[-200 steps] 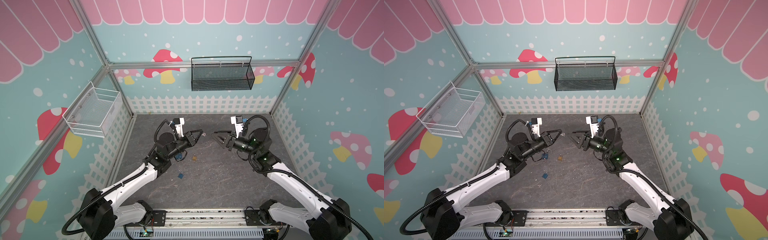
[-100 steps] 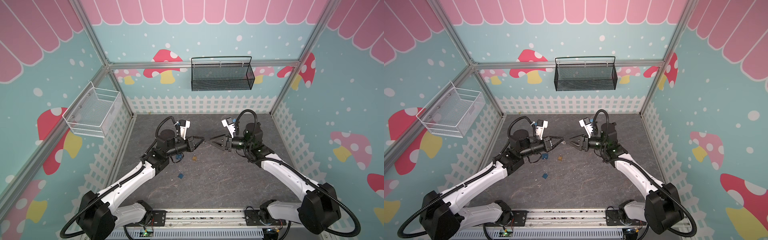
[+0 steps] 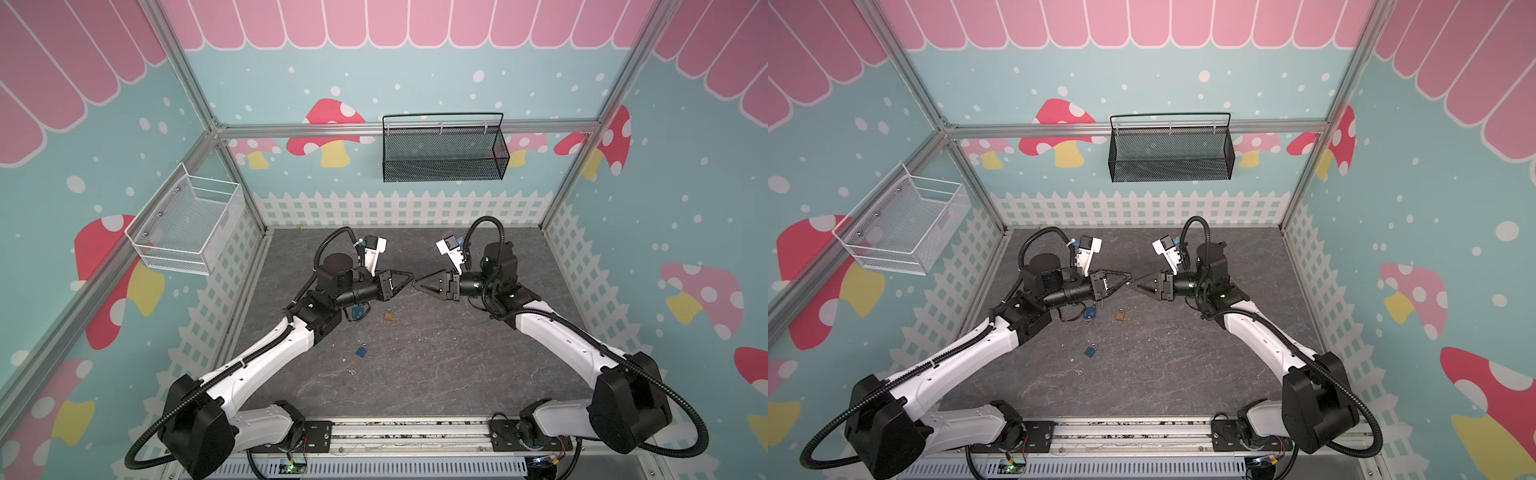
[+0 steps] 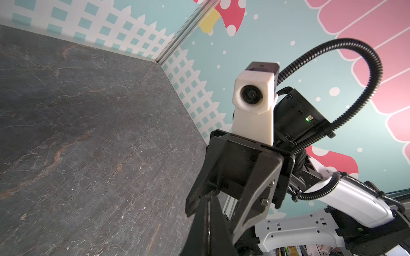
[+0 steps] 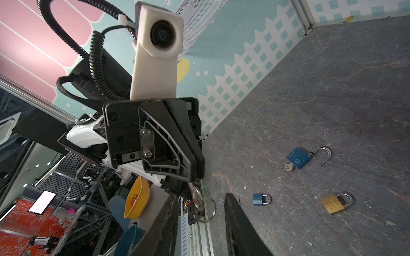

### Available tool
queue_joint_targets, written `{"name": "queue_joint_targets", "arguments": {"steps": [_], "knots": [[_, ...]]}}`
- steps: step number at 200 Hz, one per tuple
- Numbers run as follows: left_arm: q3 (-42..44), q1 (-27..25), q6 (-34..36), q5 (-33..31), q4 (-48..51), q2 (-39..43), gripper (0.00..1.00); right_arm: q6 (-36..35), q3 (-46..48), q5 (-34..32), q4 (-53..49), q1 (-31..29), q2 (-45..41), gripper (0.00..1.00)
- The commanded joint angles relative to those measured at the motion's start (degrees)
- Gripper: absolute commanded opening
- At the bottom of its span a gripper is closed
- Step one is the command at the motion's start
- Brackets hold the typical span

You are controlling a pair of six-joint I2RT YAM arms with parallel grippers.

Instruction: Unlock with the key

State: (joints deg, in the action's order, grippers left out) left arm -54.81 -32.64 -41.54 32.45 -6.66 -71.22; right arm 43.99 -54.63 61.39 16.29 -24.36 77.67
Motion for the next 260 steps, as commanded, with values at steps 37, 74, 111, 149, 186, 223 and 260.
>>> {"name": "queue_joint_targets", "arguments": {"steps": [37,74,111,149,186,223,260], "knots": [[-2.0,0.4,1.0,1.0,0.2,-0.5,0.0,0.6,-1.8,3.1,3.3,-0.1,1.0,0.29],[-2.3,0.4,1.2,0.9,0.4,-0.7,0.0,1.0,-1.8,3.6,3.9,-0.2,1.2,0.22],[-2.7,0.4,1.1,1.1,0.3,-1.0,0.0,1.0,-1.8,4.1,4.5,-0.6,1.3,0.19],[-3.1,0.4,1.4,1.0,1.0,-1.1,0.0,0.9,-1.8,4.2,4.7,-0.8,1.5,0.11],[-3.4,0.4,2.2,0.6,2.3,-0.8,0.0,0.8,-1.8,3.9,4.7,-0.8,1.3,0.05],[-3.8,0.4,2.5,-0.1,3.3,-0.8,0.0,0.8,-1.5,3.2,4.7,-0.7,0.4,0.0],[-2.0,1.3,0.9,-1.0,0.9,0.8,0.21,0.7,0.9,1.4,3.6,-0.6,-1.7,0.0]]}}
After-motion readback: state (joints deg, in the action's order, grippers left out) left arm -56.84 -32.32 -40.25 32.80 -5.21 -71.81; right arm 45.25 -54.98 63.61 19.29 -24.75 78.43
